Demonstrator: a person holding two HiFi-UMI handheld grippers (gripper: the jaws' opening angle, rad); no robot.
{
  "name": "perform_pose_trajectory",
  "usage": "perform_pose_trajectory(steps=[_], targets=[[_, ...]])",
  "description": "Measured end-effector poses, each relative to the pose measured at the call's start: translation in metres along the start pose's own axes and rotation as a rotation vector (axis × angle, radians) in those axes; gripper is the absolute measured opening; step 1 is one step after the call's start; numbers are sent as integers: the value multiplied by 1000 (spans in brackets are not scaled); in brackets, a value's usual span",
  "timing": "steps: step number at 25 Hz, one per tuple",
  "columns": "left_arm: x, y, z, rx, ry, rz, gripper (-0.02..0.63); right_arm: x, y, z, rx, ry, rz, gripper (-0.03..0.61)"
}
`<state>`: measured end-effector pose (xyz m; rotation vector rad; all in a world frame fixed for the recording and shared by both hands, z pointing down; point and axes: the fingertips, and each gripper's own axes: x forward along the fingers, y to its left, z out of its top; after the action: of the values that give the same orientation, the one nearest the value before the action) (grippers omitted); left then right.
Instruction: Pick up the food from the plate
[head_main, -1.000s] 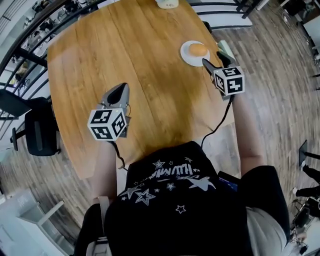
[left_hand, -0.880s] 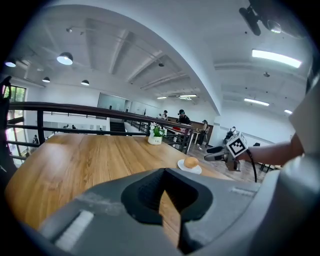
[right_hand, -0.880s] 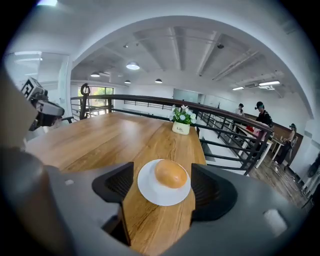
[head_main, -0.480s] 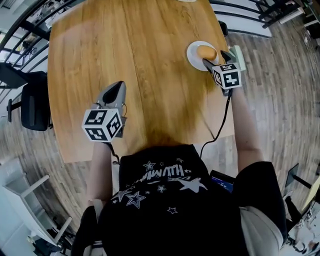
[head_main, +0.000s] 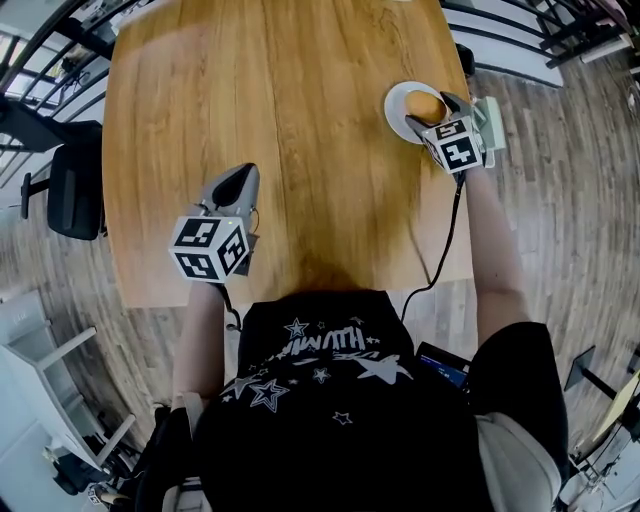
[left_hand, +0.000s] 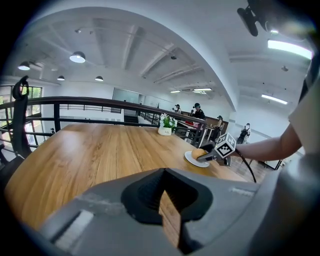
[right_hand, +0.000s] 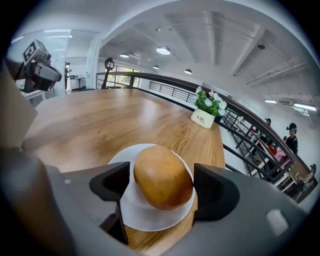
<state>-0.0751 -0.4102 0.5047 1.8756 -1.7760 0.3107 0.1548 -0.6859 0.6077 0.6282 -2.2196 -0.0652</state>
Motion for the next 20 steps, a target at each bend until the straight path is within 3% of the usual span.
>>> perform_pose_trajectory(steps=[5, 9, 20], targets=[[-1, 5, -4, -6, 10, -7, 2, 5, 2, -4, -53, 44, -8, 398], [-4, 12, -6, -14, 21, -9, 2, 4, -2, -7, -31, 51, -16, 385], [-12, 27, -14, -33, 14, -22, 2, -21, -7, -3, 219, 1, -71, 380]])
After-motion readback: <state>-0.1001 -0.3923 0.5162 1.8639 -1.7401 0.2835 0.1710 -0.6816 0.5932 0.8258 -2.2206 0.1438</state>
